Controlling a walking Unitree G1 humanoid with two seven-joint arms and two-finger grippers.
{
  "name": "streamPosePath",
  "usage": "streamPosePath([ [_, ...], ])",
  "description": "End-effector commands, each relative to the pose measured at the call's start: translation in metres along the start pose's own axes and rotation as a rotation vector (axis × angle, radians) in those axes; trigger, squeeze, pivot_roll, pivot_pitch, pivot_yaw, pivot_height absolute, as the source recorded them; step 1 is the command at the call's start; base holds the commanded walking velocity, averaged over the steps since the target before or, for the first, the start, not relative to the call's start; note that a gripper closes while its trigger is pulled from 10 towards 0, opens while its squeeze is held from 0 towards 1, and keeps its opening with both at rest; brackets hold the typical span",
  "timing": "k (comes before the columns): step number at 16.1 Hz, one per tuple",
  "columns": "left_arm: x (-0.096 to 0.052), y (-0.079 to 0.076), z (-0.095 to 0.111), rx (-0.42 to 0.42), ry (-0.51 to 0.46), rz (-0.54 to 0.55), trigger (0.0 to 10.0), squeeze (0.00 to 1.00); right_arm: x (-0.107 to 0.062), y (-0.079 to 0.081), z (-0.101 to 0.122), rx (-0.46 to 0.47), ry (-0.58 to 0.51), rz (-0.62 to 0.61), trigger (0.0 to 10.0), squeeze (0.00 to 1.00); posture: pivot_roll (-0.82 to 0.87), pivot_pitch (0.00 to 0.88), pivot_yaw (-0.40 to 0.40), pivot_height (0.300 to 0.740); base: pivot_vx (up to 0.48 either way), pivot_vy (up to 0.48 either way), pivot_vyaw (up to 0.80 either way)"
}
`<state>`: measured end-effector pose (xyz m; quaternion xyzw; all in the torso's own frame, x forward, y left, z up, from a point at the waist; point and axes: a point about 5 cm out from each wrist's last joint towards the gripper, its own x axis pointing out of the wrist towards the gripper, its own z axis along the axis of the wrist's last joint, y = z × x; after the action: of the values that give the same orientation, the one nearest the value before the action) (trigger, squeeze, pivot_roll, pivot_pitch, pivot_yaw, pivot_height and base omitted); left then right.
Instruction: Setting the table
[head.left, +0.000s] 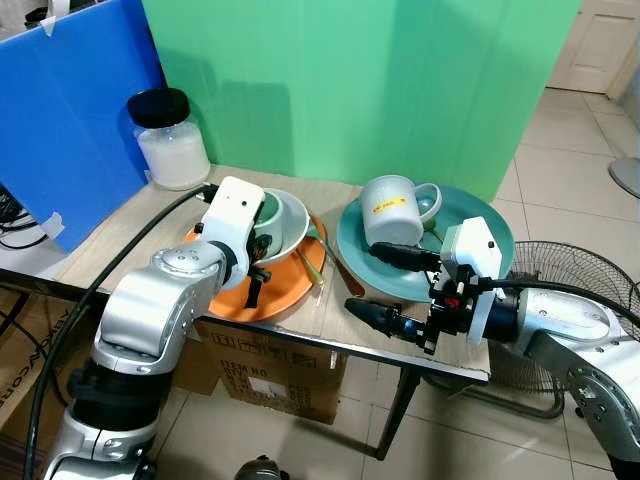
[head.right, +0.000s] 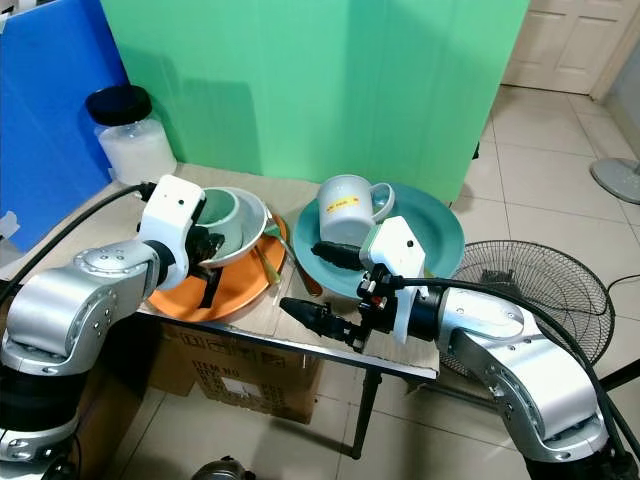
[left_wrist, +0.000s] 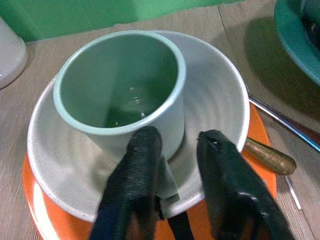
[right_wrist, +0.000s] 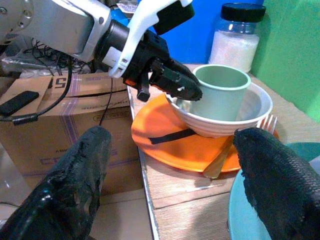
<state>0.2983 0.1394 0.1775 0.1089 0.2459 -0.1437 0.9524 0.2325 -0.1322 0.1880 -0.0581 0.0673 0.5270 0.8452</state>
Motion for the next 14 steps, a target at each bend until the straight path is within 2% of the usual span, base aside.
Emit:
streamPosePath([
  [1, 0.001, 0.008, 0.004, -0.015, -0.007, 0.047, 10.0, 1.00, -0.004, 0.000, 0.005, -0.016, -0.007, 0.009, 10.0, 0.00, 0.16, 0.000, 0.037, 0.740, 0.000, 0.000, 0.00],
  [5, 0.004, 0.015, 0.000, -0.074, 0.005, 0.091, 10.0, 1.00, -0.004, 0.001, 0.006, -0.022, -0.007, 0.028, 10.0, 0.00, 0.16, 0.000, 0.034, 0.740, 0.000, 0.000, 0.00],
  [10, 0.005, 0.026, -0.007, -0.087, 0.046, 0.164, 10.0, 1.00, -0.004, 0.004, 0.006, -0.016, -0.006, 0.054, 10.0, 0.00, 0.15, 0.000, 0.035, 0.740, 0.000, 0.000, 0.00],
  [11, 0.004, 0.027, -0.008, -0.063, 0.046, 0.173, 10.0, 0.78, -0.003, 0.005, 0.005, -0.013, -0.005, 0.057, 10.0, 0.00, 0.16, 0.000, 0.034, 0.740, 0.000, 0.000, 0.00],
  [12, 0.003, 0.026, -0.005, 0.006, 0.030, 0.174, 10.0, 0.66, -0.004, 0.005, 0.005, -0.011, -0.003, 0.058, 10.0, 0.00, 0.16, 0.000, 0.034, 0.740, 0.000, 0.000, 0.00],
  [13, 0.000, 0.022, -0.001, 0.050, 0.012, 0.145, 10.0, 1.00, -0.004, 0.005, 0.004, -0.009, 0.000, 0.058, 10.0, 0.00, 0.16, 0.000, 0.034, 0.740, 0.000, 0.000, 0.00],
  [14, 0.000, 0.022, -0.001, 0.050, 0.012, 0.145, 10.0, 1.00, -0.004, 0.005, 0.004, -0.009, 0.000, 0.058, 10.0, 0.00, 0.16, 0.000, 0.034, 0.740, 0.000, 0.000, 0.00],
])
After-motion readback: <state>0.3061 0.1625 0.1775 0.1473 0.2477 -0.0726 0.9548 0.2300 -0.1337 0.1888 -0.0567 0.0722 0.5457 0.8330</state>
